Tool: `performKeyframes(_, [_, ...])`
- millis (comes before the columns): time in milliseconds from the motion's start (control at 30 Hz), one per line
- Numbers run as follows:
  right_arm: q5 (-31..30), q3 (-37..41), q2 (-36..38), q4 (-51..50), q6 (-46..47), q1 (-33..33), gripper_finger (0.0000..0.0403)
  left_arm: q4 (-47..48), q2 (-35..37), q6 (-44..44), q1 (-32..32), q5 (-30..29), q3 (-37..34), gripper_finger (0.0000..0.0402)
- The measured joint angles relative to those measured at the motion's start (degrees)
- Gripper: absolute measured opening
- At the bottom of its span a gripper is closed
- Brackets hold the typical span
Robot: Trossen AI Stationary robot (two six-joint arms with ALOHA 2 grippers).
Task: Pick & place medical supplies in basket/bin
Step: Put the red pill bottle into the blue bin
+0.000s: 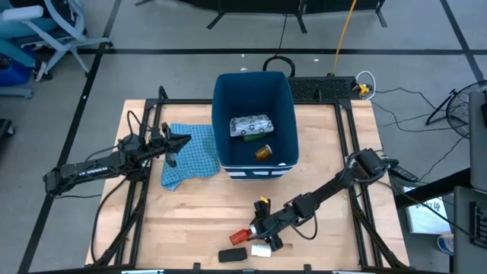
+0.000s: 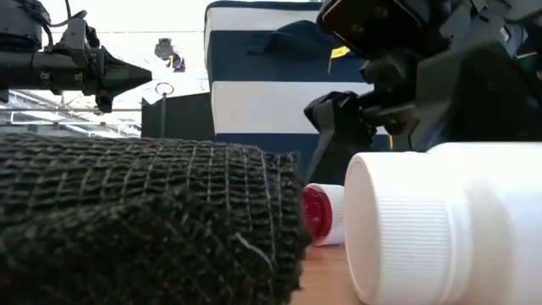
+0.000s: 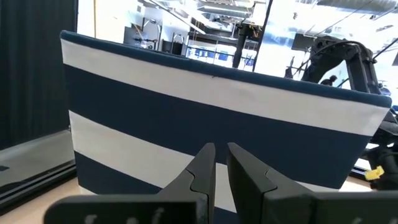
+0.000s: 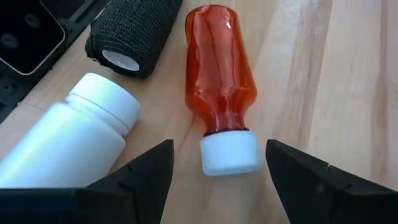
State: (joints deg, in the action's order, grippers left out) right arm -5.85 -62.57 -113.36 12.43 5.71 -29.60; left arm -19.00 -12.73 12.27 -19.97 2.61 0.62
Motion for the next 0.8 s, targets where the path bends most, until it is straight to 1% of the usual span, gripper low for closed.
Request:
performKeyframes(133, [0.0,0.0,-1.0,1.2,-0.7,0.3,0.0239,0.0,0.0,0.0,0.0,0.0,0.0,0.0042])
performKeyframes(233, [0.0,0.1,-1.0,2.9,-2.4,0.3,0.0216,0.0,0.0,0.0,0.0,0.0,0.0,0.0042])
performKeyframes(400, [0.1,0.0,-1.0,2.9,-3.4,0.5,0.0150,0.0,0.0,0.0,0.0,-0.1,0.0,0.0042])
performKeyframes(500, [1.7,0.0,-1.0,2.9,-3.2,0.9,0.0112,0.0,0.0,0.0,0.0,-0.1,0.0,0.0042])
performKeyframes(700, [1.9,0.0,-1.0,3.2,-3.2,0.8,0.0110,0.1,0.0,0.0,0.0,-0.1,0.0,0.0042])
performKeyframes(800, [1.8,0.0,0.2,3.0,-3.4,0.8,0.0110,0.4,0.0,0.0,0.0,-0.1,0.0,0.0042])
